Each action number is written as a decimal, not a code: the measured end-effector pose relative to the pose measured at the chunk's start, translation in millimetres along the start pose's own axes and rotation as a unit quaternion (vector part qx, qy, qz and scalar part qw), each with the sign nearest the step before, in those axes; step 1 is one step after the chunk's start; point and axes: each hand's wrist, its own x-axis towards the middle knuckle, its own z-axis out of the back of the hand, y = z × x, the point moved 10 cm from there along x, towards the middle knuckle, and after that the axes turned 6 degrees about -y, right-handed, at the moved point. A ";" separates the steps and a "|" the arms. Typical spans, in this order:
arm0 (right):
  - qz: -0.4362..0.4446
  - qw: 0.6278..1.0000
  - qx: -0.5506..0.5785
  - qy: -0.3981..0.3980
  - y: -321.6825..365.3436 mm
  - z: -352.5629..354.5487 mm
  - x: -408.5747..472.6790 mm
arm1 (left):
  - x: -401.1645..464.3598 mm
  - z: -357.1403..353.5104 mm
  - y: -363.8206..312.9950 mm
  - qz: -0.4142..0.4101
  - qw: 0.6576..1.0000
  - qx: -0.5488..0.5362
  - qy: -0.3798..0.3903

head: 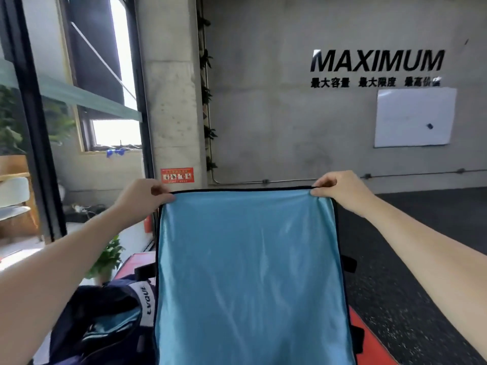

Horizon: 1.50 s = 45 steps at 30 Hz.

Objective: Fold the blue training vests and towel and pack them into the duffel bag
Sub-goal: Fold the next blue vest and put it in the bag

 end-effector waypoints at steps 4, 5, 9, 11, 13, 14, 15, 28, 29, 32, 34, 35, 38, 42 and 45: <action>-0.034 0.998 -0.033 0.044 -62.4 -62.8 -2.4 | -11.1 -71.3 67.5 0.028 0.998 0.027 0.046; -0.043 0.997 -0.040 0.055 -78.7 -78.9 -4.0 | -15.0 -88.5 83.6 0.032 0.997 0.034 0.060; -0.054 0.987 -0.095 0.116 -132.5 -144.3 -7.7 | -31.9 -147.3 131.7 0.048 0.989 0.071 0.124; -0.067 0.981 -0.119 0.141 -156.3 -174.4 -5.7 | -34.1 -173.2 149.6 0.066 0.982 0.096 0.148; -0.108 0.976 -0.118 0.151 -180.3 -198.3 -1.5 | -32.4 -195.0 166.2 0.110 0.974 0.105 0.168; -0.140 0.973 -0.101 0.151 -192.2 -208.0 1.0 | -30.3 -206.4 174.1 0.129 0.969 0.107 0.180; -0.174 0.971 -0.076 0.147 -203.0 -216.2 3.9 | -26.6 -215.3 180.0 0.142 0.965 0.110 0.189; -0.055 0.995 -0.074 -0.039 -147.3 -172.0 131.6 | 122.3 -182.1 116.0 0.102 0.993 0.056 0.028; -0.037 0.995 -0.056 -0.070 -130.2 -156.2 140.0 | 135.2 -168.4 103.1 0.086 0.995 0.052 0.019; 0.012 0.990 -0.006 -0.139 -78.9 -108.5 154.8 | 160.5 -115.5 57.0 0.028 0.998 0.035 -0.035; 0.042 0.983 0.018 -0.176 -45.7 -77.7 154.8 | 166.1 -76.7 21.2 -0.023 0.995 0.030 -0.094; 0.058 0.979 0.028 -0.192 -30.6 -63.9 152.0 | 165.0 -58.8 6.0 -0.041 0.991 0.023 -0.122; 0.095 0.971 0.042 -0.213 0.1 -34.2 134.9 | 146.4 -20.9 -17.9 -0.059 0.985 0.004 -0.164; 0.101 0.980 0.029 -0.171 4.2 -29.7 94.8 | 96.1 -9.4 -13.8 -0.046 0.989 -0.031 -0.135; 0.083 0.990 0.007 -0.115 -15.5 -49.8 45.6 | 37.9 -25.4 12.6 -0.004 0.993 -0.041 -0.109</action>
